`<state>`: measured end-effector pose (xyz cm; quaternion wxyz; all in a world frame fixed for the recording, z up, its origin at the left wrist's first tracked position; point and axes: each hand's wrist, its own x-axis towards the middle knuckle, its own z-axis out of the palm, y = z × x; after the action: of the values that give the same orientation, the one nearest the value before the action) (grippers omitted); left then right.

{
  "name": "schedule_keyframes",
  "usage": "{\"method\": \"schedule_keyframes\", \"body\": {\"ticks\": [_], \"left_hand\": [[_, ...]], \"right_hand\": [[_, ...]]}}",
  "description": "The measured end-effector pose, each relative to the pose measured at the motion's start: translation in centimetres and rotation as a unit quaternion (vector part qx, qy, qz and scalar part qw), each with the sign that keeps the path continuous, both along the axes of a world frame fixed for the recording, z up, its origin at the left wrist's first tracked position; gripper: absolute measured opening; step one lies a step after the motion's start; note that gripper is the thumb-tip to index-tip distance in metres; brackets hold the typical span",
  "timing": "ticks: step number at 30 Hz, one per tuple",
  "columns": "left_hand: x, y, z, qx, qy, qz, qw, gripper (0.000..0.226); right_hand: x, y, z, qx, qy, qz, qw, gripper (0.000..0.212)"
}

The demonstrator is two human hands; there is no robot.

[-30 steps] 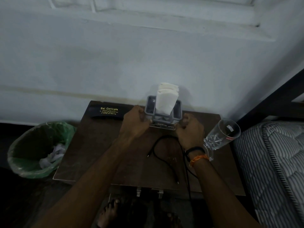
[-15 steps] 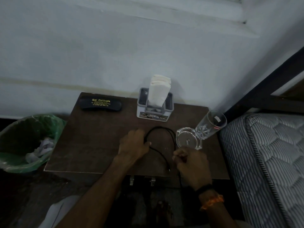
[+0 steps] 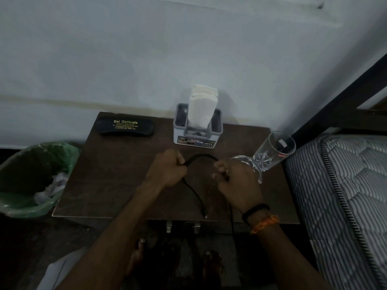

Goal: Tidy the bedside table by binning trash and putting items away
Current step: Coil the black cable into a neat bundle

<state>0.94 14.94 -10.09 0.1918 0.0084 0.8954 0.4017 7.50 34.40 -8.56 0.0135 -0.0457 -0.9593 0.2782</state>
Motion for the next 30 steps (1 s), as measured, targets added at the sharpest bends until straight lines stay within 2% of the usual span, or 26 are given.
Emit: {"method": "schedule_keyframes", "body": {"ticks": [2,4,6,8,10,14,17,19,22,25,27,28,30], "left_hand": [[-0.3,-0.8,1.0,0.109,-0.071,0.000,0.992,0.014],[-0.3,-1.9,2.2,0.225,-0.137,0.001,0.965,0.019],[-0.1,-3.0,3.3,0.291,-0.178,-0.022,0.940,0.026],[0.0,-3.9,4.0,0.332,-0.194,-0.048,0.922,0.030],[0.0,-4.7,4.6,0.375,-0.209,-0.066,0.901,0.030],[0.4,-5.3,5.5,0.425,-0.236,-0.146,0.862,0.029],[0.9,-5.0,6.2,0.424,-0.232,-0.195,0.853,0.033],[1.1,-4.5,6.5,0.435,-0.233,-0.193,0.848,0.041],[1.0,-4.2,6.4,0.446,-0.227,-0.169,0.849,0.036],[1.1,-4.7,6.8,0.476,-0.182,-0.153,0.847,0.030],[0.6,-5.9,7.7,0.512,-0.110,-0.116,0.844,0.029],[0.3,-6.8,8.3,0.547,-0.076,-0.094,0.829,0.028],[-0.4,-8.9,9.4,0.650,-0.027,-0.070,0.756,0.028]], "right_hand": [[-0.7,-0.4,0.2,0.019,0.005,0.010,1.000,0.034],[-1.1,-0.6,0.5,0.035,0.007,0.000,0.999,0.048],[-1.3,-0.6,0.6,0.021,-0.007,-0.019,1.000,0.056],[-1.5,-0.6,0.2,0.017,-0.034,-0.021,0.999,0.043],[-1.7,-0.6,-0.1,0.032,-0.037,-0.008,0.999,0.016],[-2.0,-1.1,0.3,-0.055,-0.020,0.022,0.998,0.030],[-2.3,-1.7,-0.2,-0.024,0.013,0.071,0.997,0.032],[-2.5,-2.0,-0.8,-0.006,0.025,0.100,0.995,0.022],[-2.8,-2.5,-0.6,-0.010,0.046,0.123,0.991,0.026],[-2.8,-3.0,0.7,-0.072,0.072,0.102,0.990,0.023],[-2.7,-3.4,1.9,-0.179,0.054,0.078,0.979,0.025],[-2.6,-3.7,2.7,-0.237,0.036,0.075,0.968,0.025],[-2.2,-4.1,4.1,-0.328,0.008,0.094,0.940,0.025]]}}
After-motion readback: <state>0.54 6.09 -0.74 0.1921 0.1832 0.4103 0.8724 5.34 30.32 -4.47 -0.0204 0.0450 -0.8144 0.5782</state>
